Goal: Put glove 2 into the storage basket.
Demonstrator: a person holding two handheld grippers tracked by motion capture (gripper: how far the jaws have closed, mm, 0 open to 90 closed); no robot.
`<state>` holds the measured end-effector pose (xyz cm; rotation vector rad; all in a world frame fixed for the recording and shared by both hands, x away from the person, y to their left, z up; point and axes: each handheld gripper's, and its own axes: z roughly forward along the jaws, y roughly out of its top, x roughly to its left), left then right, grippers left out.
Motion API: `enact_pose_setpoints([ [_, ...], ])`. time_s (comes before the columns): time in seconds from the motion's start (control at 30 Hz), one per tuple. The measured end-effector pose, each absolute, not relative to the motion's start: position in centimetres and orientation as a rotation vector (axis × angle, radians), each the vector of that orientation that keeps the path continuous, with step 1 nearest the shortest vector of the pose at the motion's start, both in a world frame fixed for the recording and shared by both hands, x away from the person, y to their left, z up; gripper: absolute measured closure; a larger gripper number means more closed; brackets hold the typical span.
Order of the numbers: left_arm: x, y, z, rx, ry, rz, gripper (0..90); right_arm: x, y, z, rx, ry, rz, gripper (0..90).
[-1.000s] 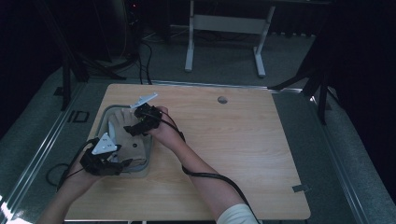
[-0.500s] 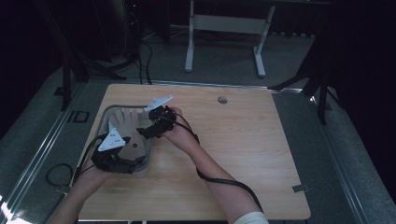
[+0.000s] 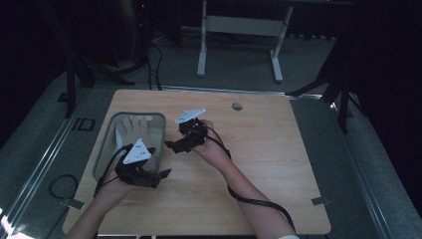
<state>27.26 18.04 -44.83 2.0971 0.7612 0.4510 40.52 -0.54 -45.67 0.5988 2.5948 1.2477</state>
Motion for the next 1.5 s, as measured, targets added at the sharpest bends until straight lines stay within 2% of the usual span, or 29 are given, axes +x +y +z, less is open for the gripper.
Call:
enact_pose_setpoints([
  [0.6,27.1,13.6,-47.2,2.112,0.676,0.361,14.3,38.6,-5.7,-47.9,0.629,2.595,1.246,14.3],
  [1.5,26.6,9.5,-52.2,2.132,0.560,0.235,14.2,36.6,-12.0,-52.8,0.668,2.584,1.264,14.3],
])
